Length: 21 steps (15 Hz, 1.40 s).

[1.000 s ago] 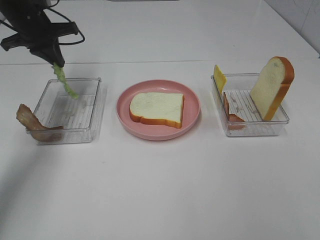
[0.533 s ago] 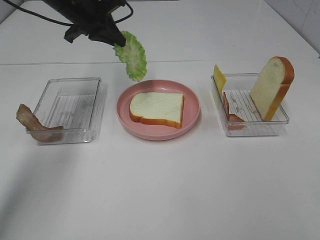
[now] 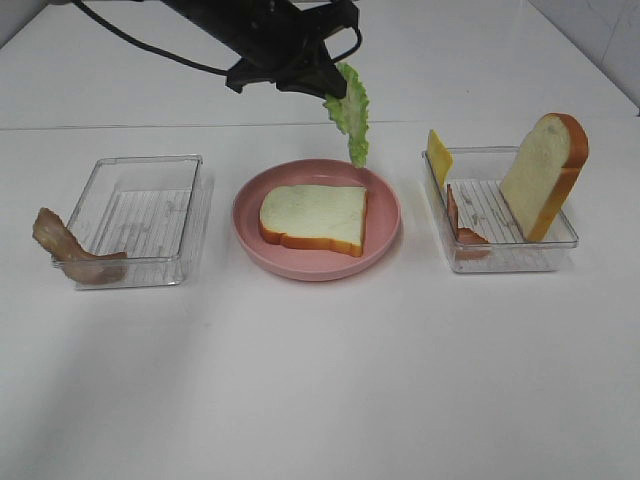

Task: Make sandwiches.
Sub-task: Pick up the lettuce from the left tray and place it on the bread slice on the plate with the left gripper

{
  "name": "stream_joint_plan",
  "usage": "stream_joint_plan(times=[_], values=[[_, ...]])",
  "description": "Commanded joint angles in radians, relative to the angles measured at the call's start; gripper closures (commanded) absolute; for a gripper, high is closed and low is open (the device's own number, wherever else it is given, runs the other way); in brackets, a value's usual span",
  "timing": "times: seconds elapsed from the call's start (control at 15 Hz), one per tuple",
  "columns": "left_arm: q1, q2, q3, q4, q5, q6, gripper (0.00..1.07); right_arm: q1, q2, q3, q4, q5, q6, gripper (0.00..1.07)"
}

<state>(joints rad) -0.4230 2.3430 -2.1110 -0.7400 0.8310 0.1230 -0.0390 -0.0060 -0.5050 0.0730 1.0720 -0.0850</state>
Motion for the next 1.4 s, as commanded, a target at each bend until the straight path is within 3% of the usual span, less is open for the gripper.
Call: stream_joint_plan(times=[0.07, 0.27, 0.53, 0.6, 0.8, 1.07, 1.2, 1.27, 1.33, 1.4], values=[[-0.018, 0.016, -0.003, -0.027, -0.018, 0.005, 1.07, -0.007, -0.011, -0.001, -0.001, -0.011, 0.0, 0.36], [-0.041, 0.081, -0.003, -0.024, 0.011, -0.001, 1.07, -0.007, -0.011, -0.001, -0.001, -0.011, 0.0, 0.36], [-0.01, 0.098, -0.003, 0.118, 0.06, -0.04, 1.07, -0.007, -0.011, -0.001, -0.001, -0.011, 0.0, 0.36], [-0.009, 0.098, -0.003, 0.215, 0.077, -0.089, 1.07, -0.007, -0.011, -0.001, -0.001, -0.011, 0.0, 0.36], [-0.009, 0.098, -0.003, 0.347, 0.084, -0.179, 1.07, -0.007, -0.011, -0.001, -0.001, -0.011, 0.0, 0.36], [-0.009, 0.098, -0.003, 0.353, 0.109, -0.184, 1.05, -0.007, -0.011, -0.001, -0.001, -0.011, 0.0, 0.36], [-0.009, 0.098, -0.003, 0.353, 0.131, -0.184, 0.83, -0.007, -0.011, -0.001, -0.001, -0.011, 0.0, 0.36], [-0.009, 0.098, -0.003, 0.353, 0.145, -0.18, 0.68, -0.007, -0.011, -0.001, -0.001, -0.011, 0.0, 0.36], [-0.009, 0.097, -0.003, 0.353, 0.168, -0.18, 0.44, -0.007, -0.011, -0.001, -0.001, -0.011, 0.0, 0.36], [-0.009, 0.096, -0.005, 0.356, 0.189, -0.18, 0.33, -0.007, -0.011, -0.001, -0.001, -0.011, 0.0, 0.36]])
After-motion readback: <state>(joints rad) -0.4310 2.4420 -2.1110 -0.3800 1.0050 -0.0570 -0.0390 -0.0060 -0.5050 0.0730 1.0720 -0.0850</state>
